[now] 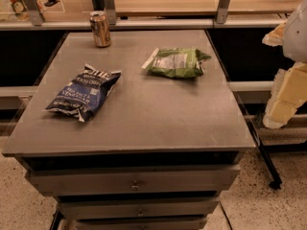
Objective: Move green jalapeno chip bag near orange can
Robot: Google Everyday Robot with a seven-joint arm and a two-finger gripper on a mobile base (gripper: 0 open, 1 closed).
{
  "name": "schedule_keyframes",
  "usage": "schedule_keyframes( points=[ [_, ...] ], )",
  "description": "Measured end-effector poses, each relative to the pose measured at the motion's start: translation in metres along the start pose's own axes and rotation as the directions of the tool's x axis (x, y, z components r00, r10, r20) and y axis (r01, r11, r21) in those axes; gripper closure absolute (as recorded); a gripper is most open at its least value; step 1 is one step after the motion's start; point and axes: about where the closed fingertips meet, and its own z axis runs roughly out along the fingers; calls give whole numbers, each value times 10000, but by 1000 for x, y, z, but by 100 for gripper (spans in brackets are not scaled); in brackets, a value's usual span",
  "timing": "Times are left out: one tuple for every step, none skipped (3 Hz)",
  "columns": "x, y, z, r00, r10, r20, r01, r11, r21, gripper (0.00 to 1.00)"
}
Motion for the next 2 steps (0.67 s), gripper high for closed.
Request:
schedule_keyframes(
  points=[
    [0,0,0,10000,0,0,0,10000,0,0],
    [0,-3,-2,9992,288,285,-290,9996,47,0]
  ],
)
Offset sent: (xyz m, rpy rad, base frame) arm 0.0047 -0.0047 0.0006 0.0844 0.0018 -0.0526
